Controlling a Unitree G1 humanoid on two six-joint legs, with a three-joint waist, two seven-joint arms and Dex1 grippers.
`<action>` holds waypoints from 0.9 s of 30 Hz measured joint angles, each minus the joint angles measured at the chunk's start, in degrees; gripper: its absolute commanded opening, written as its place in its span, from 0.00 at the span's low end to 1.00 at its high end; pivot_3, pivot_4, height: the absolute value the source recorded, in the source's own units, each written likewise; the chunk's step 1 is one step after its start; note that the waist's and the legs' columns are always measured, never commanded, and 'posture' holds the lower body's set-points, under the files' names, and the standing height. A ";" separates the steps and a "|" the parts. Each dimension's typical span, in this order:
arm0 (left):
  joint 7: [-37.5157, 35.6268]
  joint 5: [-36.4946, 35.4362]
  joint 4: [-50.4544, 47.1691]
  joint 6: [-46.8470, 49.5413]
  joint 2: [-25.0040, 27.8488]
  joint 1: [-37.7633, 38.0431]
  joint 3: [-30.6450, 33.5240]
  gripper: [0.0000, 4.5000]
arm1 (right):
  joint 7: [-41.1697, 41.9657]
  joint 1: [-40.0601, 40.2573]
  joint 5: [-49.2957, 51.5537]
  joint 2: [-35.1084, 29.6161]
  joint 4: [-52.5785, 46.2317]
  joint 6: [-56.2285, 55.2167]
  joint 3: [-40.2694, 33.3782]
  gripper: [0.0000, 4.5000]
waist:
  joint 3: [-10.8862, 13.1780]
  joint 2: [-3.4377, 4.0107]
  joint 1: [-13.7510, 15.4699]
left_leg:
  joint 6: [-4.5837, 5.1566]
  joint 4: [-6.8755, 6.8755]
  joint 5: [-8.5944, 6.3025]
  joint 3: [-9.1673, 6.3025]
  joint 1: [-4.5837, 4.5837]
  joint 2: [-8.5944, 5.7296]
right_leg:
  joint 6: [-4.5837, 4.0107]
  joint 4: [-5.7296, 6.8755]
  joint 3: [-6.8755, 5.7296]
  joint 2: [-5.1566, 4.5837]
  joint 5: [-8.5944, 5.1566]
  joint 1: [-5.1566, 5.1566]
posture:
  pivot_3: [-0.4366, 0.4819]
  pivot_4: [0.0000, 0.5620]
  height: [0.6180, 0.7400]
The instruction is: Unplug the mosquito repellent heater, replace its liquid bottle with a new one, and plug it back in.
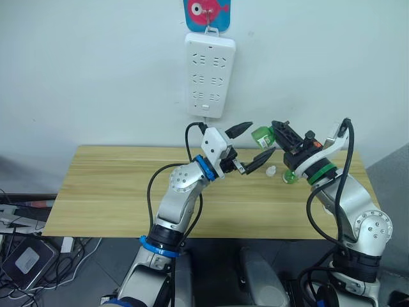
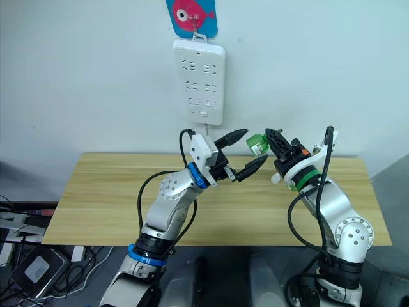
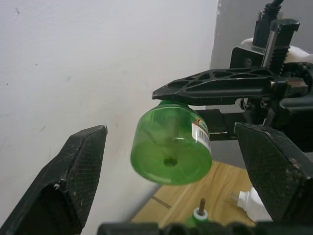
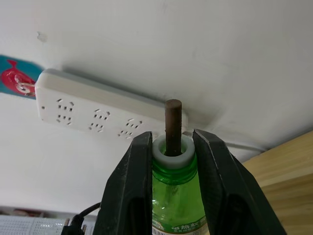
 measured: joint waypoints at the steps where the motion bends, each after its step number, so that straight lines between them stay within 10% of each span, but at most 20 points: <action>1: 0.38 0.18 0.83 -0.26 -0.29 -0.62 0.00 1.00 | -0.20 -0.01 0.73 -0.24 -0.19 -0.44 0.53 0.19 | 0.00 0.00 0.00 | 0.00 0.00 0.00 0.00 0.00 -0.05 | 0.00 0.00 -0.01 0.00 0.00 0.00 | 0.36 0.44 1.00; 9: 1.25 0.31 3.98 -2.51 -1.18 -2.70 0.02 1.00 | -1.55 -0.01 3.32 -3.24 -1.21 -4.28 4.26 0.19 | 0.00 0.00 0.00 | 0.00 0.00 0.00 -0.01 -0.01 -0.07 | 0.00 -0.03 -0.01 0.00 0.00 0.00 | 0.35 0.44 1.00; 16: 1.19 0.24 3.91 -3.41 -1.87 -2.48 -0.56 0.52 | -2.08 0.18 4.34 -4.39 -1.84 -7.13 6.05 0.19 | 0.00 0.00 0.00 | 0.00 -0.01 0.00 0.00 -0.01 -0.07 | 0.01 -0.04 0.01 0.00 0.00 0.00 | 0.35 0.45 1.00; 23: 1.27 0.25 3.91 -3.45 -1.99 -2.41 -0.72 0.51 | -2.29 0.61 5.01 -5.61 -2.26 -8.94 7.26 0.19 | 0.00 0.00 -0.02 | 0.00 -0.01 0.00 0.00 -0.01 -0.07 | 0.01 -0.04 0.01 0.01 0.00 0.00 | 0.35 0.45 1.00; 27: 2.04 0.32 3.98 -3.37 -1.88 -2.49 -0.51 0.51 | -2.15 0.62 5.22 -7.19 -2.72 -8.84 8.58 0.49 | 0.00 0.00 -0.02 | 0.00 -0.01 0.00 0.01 -0.01 -0.06 | 0.01 -0.05 0.02 0.01 -0.01 0.00 | 0.35 0.44 1.00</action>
